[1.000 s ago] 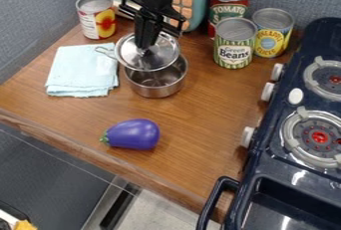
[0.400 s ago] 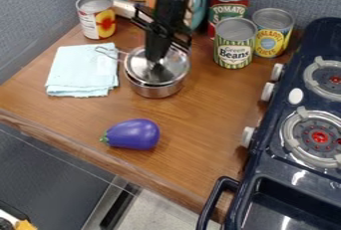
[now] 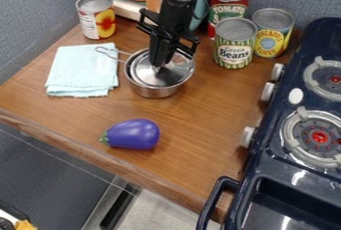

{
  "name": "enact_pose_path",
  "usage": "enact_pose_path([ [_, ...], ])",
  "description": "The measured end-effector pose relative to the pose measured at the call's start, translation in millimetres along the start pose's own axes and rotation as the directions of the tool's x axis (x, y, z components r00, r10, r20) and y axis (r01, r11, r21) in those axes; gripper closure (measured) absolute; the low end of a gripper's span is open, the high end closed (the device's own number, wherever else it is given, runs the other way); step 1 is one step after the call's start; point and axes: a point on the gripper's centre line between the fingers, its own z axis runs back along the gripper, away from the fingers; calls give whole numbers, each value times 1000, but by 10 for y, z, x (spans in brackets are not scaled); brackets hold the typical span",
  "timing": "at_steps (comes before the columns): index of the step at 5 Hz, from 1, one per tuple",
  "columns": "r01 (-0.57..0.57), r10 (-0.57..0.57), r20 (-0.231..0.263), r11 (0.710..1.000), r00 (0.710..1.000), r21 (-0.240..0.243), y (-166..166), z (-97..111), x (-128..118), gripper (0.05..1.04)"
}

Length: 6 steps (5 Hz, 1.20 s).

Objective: Put the lid on the pan

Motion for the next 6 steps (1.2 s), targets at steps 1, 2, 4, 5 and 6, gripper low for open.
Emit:
enact_pose_path([
  [1, 0, 0, 0, 1000, 1000, 0, -1, -4, -1, 1034],
  [2, -3, 3, 2, 1000, 1000, 0, 0, 0, 2, 1034],
  [4, -33, 33, -10, 999, 999, 6, 105, -19, -35, 1034],
  [5, -63, 63, -16, 998, 998, 9, 216, -41, -68, 1034],
  [6, -97, 97, -15, 995, 995, 1, 315, -65, -94, 1034],
])
